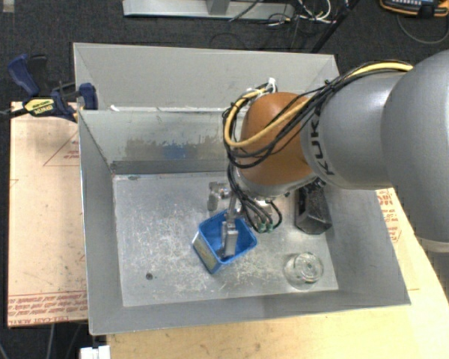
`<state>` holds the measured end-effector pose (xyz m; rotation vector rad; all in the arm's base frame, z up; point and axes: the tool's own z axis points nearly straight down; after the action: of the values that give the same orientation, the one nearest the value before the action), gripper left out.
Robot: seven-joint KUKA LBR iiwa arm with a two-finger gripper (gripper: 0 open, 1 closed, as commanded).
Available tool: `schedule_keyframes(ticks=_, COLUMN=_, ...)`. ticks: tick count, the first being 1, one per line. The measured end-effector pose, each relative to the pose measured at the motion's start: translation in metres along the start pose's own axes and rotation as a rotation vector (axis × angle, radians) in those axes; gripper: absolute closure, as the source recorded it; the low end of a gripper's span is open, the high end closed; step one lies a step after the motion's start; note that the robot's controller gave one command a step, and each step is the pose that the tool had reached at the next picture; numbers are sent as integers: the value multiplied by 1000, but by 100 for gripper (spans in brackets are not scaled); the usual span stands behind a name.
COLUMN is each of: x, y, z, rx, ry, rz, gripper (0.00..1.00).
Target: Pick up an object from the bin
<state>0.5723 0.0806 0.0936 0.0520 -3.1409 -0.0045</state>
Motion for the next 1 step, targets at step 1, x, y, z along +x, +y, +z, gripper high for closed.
schedule_keyframes(ticks=1, x=-32, y=-25, z=18, rx=-2, ry=-9, rz=-53, gripper=100)
